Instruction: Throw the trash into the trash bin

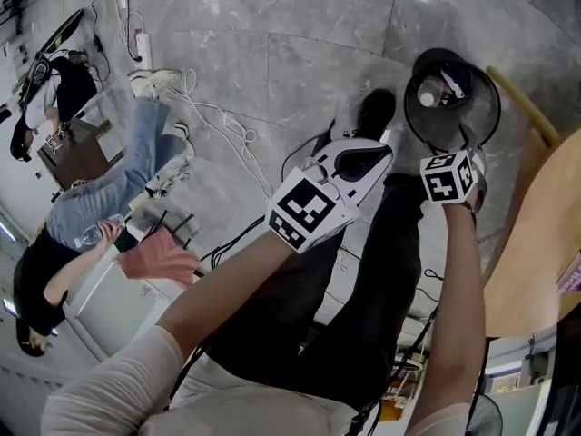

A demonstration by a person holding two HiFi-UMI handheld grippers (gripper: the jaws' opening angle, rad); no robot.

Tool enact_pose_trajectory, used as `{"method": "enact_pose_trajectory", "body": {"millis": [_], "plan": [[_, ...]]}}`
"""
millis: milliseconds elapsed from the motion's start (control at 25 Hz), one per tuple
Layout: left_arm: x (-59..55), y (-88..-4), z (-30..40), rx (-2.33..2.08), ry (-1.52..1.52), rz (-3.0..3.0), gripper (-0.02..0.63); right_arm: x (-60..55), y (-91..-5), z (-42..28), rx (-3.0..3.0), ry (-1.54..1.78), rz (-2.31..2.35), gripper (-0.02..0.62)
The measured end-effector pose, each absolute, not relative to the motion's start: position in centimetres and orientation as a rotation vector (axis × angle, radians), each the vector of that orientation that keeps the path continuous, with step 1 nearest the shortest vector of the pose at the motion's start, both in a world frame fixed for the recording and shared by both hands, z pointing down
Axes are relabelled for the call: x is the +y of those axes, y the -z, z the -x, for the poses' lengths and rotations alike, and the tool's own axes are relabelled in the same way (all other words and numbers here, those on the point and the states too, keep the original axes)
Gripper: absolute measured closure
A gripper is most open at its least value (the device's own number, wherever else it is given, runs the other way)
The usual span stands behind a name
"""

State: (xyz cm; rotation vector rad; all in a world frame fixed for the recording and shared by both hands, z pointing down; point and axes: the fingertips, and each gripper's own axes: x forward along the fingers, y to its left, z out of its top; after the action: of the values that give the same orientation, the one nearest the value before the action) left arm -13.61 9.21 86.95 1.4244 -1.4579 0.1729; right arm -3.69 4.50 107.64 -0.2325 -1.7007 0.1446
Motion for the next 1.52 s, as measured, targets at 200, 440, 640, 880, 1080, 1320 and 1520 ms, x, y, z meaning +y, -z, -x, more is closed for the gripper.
{"method": "enact_pose_trajectory", "body": {"millis": [200,440,640,880,1080,1320,1520], "plan": [[8.5,-84.8,12.9,-1.454,-0.192,-1.461,0.600,3.3,-103.6,3.7,-1.753,-0.152,0.214,0.206],[7.7,-80.2,11.6,-1.467,-0.213,-1.467,0.600,0.8,-96.1,3.4,-1.811,-0.221,0.121,0.206],[5.3,-75.0,10.4,-1.487,-0.202,-1.502,0.600,-2.0,-88.8,2.6,-1.845,-0.255,0.043,0.206],[3.5,-67.1,9.6,-1.486,-0.220,-1.565,0.600,-4.0,-79.6,0.4,-1.850,-0.309,-0.025,0.207],[2.7,-59.1,9.8,-1.469,-0.263,-1.622,0.600,-4.4,-70.9,-1.9,-1.852,-0.415,-0.114,0.210],[1.9,-50.8,11.6,-1.472,-0.315,-1.694,0.600,-5.8,-60.7,-2.0,-1.950,-0.414,-0.200,0.249],[1.5,-43.9,12.2,-1.448,-0.340,-1.761,0.600,-6.9,-52.1,-1.2,-2.053,-0.476,-0.234,0.265]]}}
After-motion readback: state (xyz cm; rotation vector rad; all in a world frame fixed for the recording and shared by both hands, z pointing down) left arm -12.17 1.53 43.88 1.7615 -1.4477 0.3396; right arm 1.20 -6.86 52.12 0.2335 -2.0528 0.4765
